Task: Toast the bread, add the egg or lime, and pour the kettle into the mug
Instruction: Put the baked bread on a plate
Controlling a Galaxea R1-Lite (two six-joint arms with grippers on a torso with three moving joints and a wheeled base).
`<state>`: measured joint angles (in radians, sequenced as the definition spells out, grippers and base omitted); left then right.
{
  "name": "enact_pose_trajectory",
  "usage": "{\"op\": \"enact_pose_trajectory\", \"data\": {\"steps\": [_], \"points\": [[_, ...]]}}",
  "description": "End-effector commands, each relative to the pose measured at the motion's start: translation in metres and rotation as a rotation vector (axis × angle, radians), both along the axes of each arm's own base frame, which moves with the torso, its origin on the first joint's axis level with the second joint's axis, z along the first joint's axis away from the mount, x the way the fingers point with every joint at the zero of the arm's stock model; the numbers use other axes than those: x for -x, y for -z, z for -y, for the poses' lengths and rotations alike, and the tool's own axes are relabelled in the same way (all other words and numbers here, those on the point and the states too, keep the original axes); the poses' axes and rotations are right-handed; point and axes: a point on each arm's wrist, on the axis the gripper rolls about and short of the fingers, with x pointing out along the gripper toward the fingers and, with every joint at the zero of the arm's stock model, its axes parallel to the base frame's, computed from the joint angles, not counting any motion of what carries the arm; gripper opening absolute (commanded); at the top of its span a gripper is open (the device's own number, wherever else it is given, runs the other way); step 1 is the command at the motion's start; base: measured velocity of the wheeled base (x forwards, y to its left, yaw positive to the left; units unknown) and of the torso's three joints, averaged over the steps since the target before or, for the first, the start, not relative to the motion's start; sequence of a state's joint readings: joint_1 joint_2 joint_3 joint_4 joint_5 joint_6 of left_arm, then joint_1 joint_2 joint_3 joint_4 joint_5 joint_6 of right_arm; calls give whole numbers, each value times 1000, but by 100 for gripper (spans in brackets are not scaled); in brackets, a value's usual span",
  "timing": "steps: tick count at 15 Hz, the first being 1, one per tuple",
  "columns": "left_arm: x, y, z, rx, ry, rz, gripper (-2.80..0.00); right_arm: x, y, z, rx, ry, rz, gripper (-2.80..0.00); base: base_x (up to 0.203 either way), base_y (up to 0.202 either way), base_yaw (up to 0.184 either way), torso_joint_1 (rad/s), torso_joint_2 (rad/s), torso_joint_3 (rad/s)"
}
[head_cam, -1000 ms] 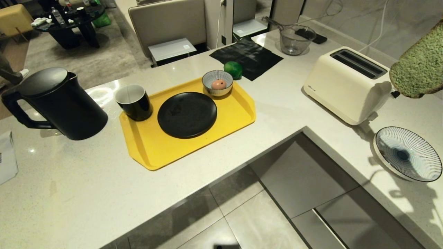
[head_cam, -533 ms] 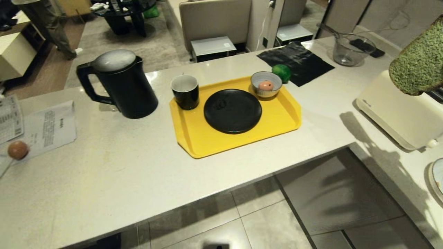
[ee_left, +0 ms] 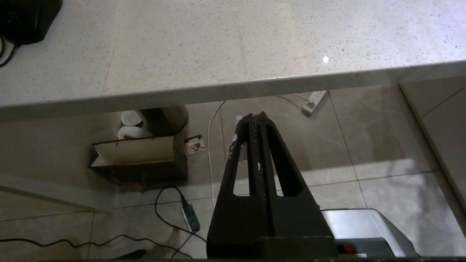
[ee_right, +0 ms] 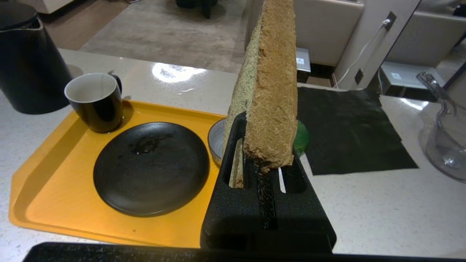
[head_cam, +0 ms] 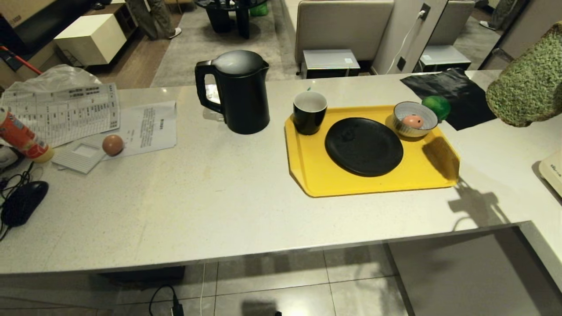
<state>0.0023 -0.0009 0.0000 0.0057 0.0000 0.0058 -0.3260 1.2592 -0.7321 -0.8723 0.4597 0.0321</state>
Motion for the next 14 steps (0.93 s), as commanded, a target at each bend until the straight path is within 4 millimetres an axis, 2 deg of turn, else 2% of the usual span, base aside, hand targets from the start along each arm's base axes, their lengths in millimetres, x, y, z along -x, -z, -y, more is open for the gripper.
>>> {"op": "enact_pose_trajectory", "data": {"steps": [1,3,7,11,13,14], "points": [[0,0,0,0,-1,-2,-280,4,4,-2,-1,-7,-6,-280,0,0,0,0,0,0],[0,0,0,0,-1,-3,-280,4,9,-4,-4,-25,-22,-280,0,0,0,0,0,0],[0,0,0,0,0,-1,-280,1,13,-31,-36,-174,-74,-280,0,0,0,0,0,0],[0,0,0,0,0,-1,-280,-4,26,-77,-87,-285,-229,-280,0,0,0,0,0,0],[0,0,0,0,1,-1,-280,-15,36,-109,-111,-251,-318,-280,0,0,0,0,0,0],[0,0,0,0,0,-1,-280,-27,41,-123,-123,-193,-356,-280,0,0,0,0,0,0]]}}
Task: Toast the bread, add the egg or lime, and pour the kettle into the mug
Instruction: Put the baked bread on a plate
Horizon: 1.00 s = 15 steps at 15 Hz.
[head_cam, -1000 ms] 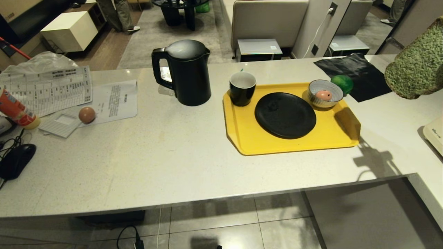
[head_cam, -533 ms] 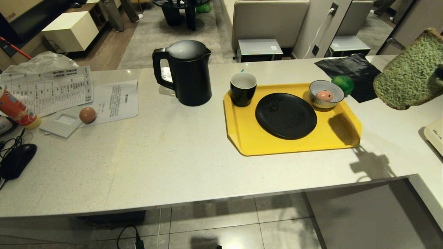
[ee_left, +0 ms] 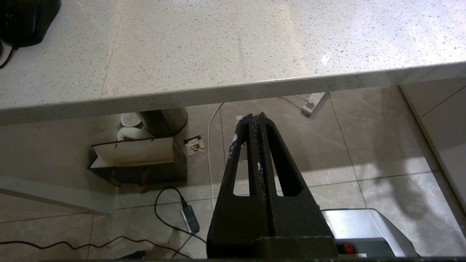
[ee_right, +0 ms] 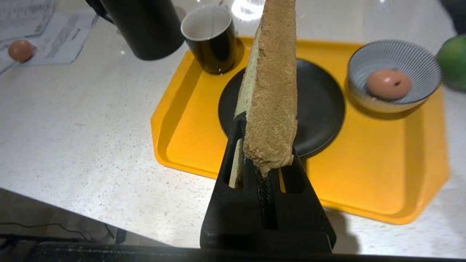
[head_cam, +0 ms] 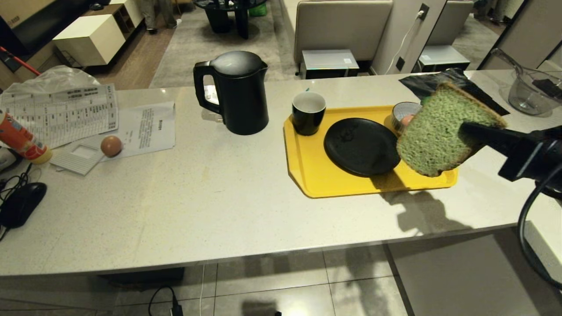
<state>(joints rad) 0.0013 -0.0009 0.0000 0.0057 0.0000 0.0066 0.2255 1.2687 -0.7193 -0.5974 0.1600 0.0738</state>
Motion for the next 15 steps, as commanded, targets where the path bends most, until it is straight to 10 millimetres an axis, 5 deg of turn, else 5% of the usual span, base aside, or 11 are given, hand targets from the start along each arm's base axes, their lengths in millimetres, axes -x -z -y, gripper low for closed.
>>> {"op": "enact_pose_trajectory", "data": {"steps": [1,7,15], "points": [[0,0,0,0,-1,-2,-280,-29,9,-33,3,144,-75,-280,0,0,0,0,0,0],[0,0,0,0,-1,0,-280,-65,9,-54,-16,270,-111,-280,0,0,0,0,0,0],[0,0,0,0,-1,-2,-280,-67,0,-77,-156,188,-189,-280,0,0,0,0,0,0]]}}
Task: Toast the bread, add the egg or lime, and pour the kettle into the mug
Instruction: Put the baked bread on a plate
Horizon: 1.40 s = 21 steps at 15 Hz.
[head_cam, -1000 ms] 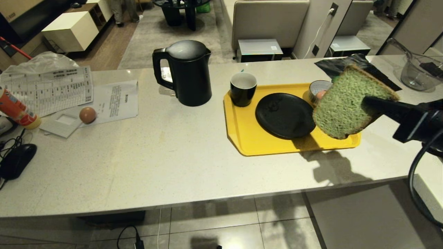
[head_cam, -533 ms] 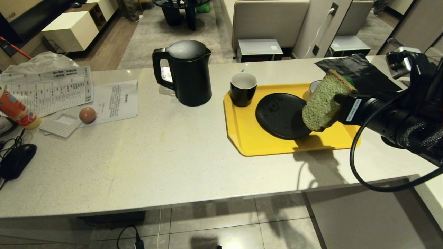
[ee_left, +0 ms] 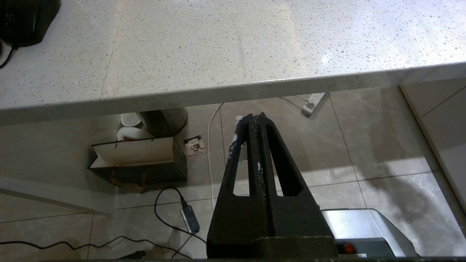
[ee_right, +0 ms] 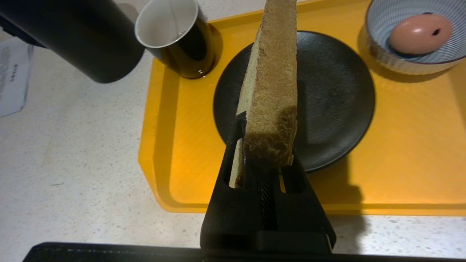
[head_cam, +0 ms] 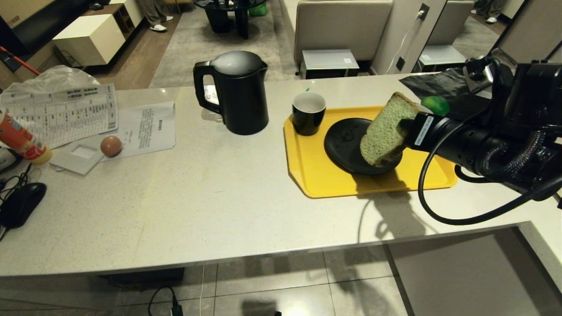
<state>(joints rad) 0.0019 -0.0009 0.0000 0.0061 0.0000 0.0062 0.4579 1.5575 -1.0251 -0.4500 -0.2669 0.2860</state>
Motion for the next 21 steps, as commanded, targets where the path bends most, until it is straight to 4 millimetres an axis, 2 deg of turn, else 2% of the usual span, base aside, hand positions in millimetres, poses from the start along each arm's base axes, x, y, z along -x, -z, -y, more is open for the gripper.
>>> {"op": "enact_pose_trajectory", "data": {"steps": [1,3,5,7,10,13,18,21], "points": [[0,0,0,0,0,0,-280,-6,6,-6,-1,-13,-19,-280,0,0,0,0,0,0],[0,0,0,0,0,-1,-280,-14,12,-10,4,-25,-36,-280,0,0,0,0,0,0],[0,0,0,0,0,-1,-280,-23,6,-15,-33,-21,-19,-280,0,0,0,0,0,0],[0,0,0,0,-1,-2,-280,-35,9,-19,-52,-13,-28,-280,0,0,0,0,0,0],[0,0,0,0,0,-1,-280,-43,19,-21,-41,-6,-54,-280,0,0,0,0,0,0],[0,0,0,0,-1,0,-280,-52,21,-16,-62,17,-61,-280,0,0,0,0,0,0],[0,0,0,0,-1,-1,-280,-57,21,-19,-68,-5,-62,-280,0,0,0,0,0,0],[0,0,0,0,0,-1,-280,-68,29,-24,-69,-7,-79,-280,0,0,0,0,0,0]]}}
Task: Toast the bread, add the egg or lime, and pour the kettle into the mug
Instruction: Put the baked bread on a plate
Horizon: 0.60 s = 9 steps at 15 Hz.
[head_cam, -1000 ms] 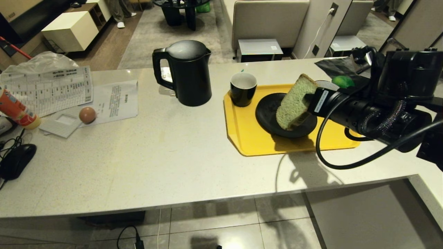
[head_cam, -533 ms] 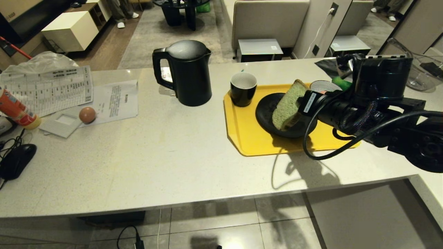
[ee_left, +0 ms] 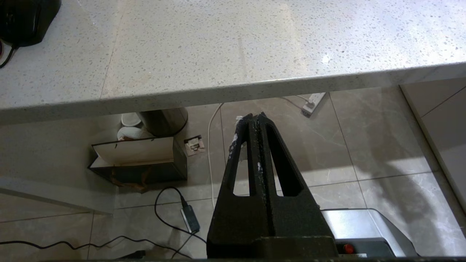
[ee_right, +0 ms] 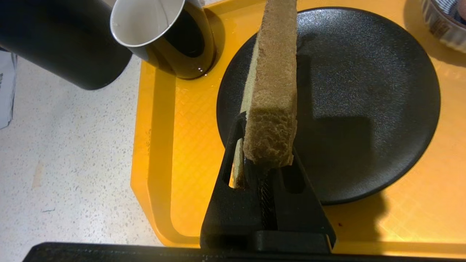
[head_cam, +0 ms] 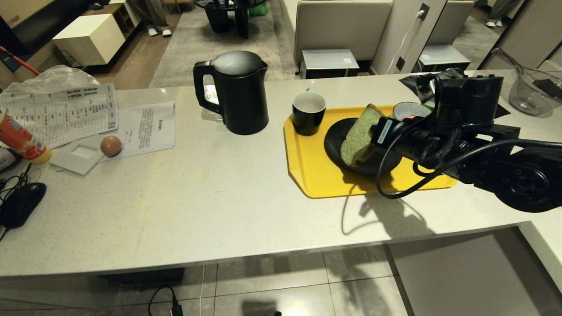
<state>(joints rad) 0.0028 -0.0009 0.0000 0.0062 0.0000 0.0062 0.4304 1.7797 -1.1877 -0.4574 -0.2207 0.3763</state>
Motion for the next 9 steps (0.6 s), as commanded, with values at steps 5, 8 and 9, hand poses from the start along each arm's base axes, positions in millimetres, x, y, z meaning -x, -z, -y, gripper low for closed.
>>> {"op": "enact_pose_trajectory", "data": {"steps": [5,8,9], "points": [[0,0,0,0,1,0,-280,-18,18,-5,15,15,-40,-280,0,0,0,0,0,0],[0,0,0,0,1,-2,-280,-24,26,0,32,41,-61,-280,0,0,0,0,0,0],[0,0,0,0,0,-1,-280,-26,28,1,36,48,-66,-280,0,0,0,0,0,0]]}}
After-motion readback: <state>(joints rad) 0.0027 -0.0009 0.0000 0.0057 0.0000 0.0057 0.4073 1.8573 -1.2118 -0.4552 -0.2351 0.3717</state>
